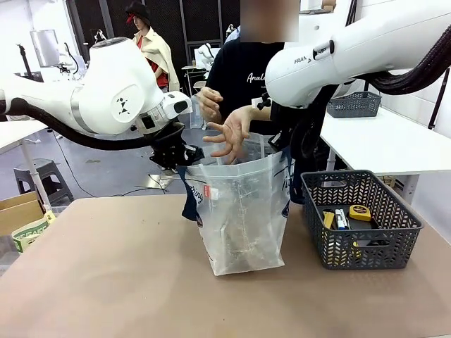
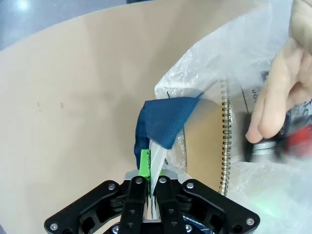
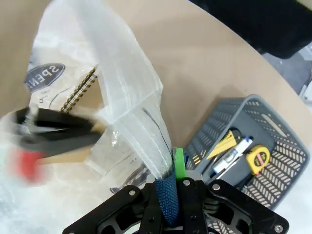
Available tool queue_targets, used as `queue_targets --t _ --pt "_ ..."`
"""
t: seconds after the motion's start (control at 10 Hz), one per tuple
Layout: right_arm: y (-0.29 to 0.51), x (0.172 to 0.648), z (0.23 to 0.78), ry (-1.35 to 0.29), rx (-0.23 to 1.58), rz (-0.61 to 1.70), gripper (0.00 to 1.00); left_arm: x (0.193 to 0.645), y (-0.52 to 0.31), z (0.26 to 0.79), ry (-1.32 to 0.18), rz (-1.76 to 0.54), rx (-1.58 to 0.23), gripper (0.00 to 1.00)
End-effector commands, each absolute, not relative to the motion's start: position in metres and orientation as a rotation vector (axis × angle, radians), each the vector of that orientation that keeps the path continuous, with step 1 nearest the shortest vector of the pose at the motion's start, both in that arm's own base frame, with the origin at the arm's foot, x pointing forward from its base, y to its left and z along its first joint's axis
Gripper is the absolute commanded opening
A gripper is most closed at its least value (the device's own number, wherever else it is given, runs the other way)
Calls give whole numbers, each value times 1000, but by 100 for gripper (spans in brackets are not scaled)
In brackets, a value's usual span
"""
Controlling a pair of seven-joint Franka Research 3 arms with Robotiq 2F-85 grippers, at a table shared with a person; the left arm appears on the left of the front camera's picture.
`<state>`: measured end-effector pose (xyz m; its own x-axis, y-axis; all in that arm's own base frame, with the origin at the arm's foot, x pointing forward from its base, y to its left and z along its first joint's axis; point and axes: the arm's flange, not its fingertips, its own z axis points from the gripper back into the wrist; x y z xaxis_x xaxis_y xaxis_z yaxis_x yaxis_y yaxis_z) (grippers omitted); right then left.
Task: Transfer purchased items from the store into the shopping bag.
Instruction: Move the Reusable shopping bag to the right side of the table.
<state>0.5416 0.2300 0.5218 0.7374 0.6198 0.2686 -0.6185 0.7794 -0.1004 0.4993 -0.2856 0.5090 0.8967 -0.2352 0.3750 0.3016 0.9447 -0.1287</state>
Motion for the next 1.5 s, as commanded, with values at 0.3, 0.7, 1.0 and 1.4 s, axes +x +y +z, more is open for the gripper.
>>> queue_targets --t 0.3,0.7,1.0,1.4 --pt "227 544 522 -304 37 747 0 504 -276 511 -359 -355 -229 0" --pt "228 543 522 -293 14 783 0 504 -270 513 -351 -403 -210 0" --pt "227 543 522 -279 -10 792 0 505 -263 516 -340 -432 -187 0" --pt "230 543 520 -260 -47 821 0 513 -261 519 -289 -494 -146 0"
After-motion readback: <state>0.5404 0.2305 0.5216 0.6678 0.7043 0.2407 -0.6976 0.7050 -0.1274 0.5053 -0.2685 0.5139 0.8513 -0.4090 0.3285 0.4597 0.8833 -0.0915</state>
